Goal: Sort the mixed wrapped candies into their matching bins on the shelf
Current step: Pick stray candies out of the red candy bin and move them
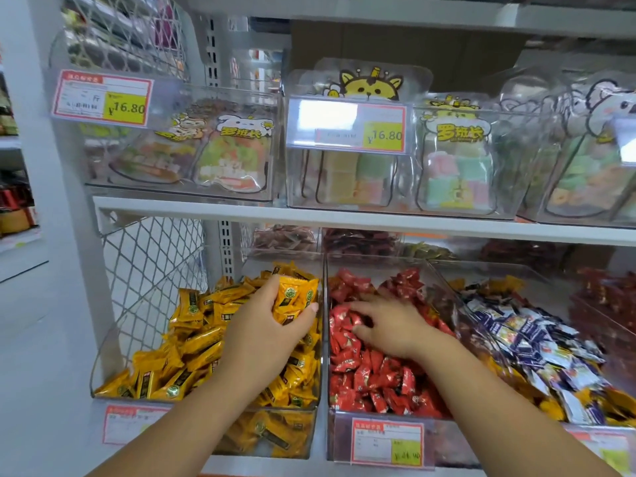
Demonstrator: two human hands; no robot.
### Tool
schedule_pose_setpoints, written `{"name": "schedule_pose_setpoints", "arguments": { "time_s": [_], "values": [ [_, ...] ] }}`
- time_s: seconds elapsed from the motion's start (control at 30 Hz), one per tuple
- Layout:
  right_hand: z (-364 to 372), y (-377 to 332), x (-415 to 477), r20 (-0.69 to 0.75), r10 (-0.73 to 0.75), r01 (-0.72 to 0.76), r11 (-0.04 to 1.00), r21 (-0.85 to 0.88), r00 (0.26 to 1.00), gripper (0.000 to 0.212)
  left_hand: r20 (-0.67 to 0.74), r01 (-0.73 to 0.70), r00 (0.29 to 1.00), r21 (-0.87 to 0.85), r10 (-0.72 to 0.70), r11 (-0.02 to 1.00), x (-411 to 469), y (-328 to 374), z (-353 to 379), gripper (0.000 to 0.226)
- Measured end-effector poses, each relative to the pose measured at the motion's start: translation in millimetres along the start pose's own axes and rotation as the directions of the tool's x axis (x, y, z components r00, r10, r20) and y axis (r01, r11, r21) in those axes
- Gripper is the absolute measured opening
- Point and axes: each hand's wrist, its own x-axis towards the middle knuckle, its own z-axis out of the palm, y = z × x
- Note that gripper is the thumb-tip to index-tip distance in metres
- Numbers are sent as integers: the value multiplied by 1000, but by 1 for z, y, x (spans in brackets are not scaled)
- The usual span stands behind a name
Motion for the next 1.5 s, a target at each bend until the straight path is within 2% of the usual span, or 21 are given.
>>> {"name": "schedule_pose_setpoints", "arguments": {
  "time_s": [0.07, 0.17, 0.33, 0.4, 0.5, 0.6, 0.7, 0.87, 0.9, 0.97, 1.03, 1.1, 1.2, 1.3, 1.33, 1.43, 1.5],
  "values": [
    [-6, 13, 1, -33, 118, -118, 993, -1, 992, 46, 11, -13, 1000, 39, 12, 999, -2, -2, 2, 91],
    [-9, 29, -3, -55, 156, -154, 987, 38, 986, 45, 0, -23, 1000, 27, 23, 999, -3, -2, 3, 97],
    [-7, 14, 0, -210, 19, 5, 994, 113, 977, 36, -14, -16, 1000, 64, 17, 998, -3, -1, 3, 83],
    [-3, 7, 4, -149, -45, 69, 984, 164, 988, 48, -22, -17, 1000, 49, 18, 999, -3, 1, 3, 81],
    [4, 3, 11, -69, -77, 87, 985, 151, 995, 65, -52, -23, 998, 41, 25, 999, -3, 1, 5, 75],
    [7, -2, 29, -87, -76, 89, 984, 157, 993, 56, -37, -45, 998, 53, 47, 998, -3, -1, 5, 67],
    [8, -8, 47, -161, -33, 64, 979, 191, 986, 46, -20, -33, 999, 34, 33, 999, -1, -4, 5, 73],
    [9, -7, 65, -5, 76, -74, 976, 206, 997, 64, -34, -21, 999, 31, 22, 999, 0, -5, 4, 63],
    [10, -8, 67, 4, 80, -79, 973, 215, 997, 56, -36, -22, 999, 34, 23, 999, 0, -5, 4, 61],
    [8, -10, 62, -32, 71, -62, 971, 229, 997, 24, -45, -39, 998, 48, 42, 998, -1, -5, 5, 57],
    [3, -10, 50, -78, 95, -58, 921, 385, 992, 12, -49, -52, 997, 45, 54, 998, -2, -2, 4, 60],
    [-4, -8, 34, -85, 136, -64, 819, 570, 987, 19, -42, -33, 999, 37, 34, 999, -2, -1, 4, 74],
    [-18, -4, 10, -142, 108, 0, 797, 605, 984, 33, -11, 8, 1000, -20, -8, 1000, -1, 1, 5, 77],
    [-33, -4, -16, -210, 89, 74, 748, 660, 974, 34, 7, 48, 999, -74, -47, 996, -3, 11, 3, 82],
    [-38, -5, -23, -220, 100, 89, 697, 711, 970, 32, 14, 52, 999, -115, -50, 992, -4, 15, 4, 76],
    [-51, -13, -39, -245, 108, 155, 520, 840, 964, 23, 34, 52, 998, -196, -46, 979, -8, 29, 3, 15],
    [-58, -22, -48, -243, 75, 187, 439, 879, 967, 19, 64, 0, 998, -220, 14, 975, -10, 37, 2, 18]
  ]
}}
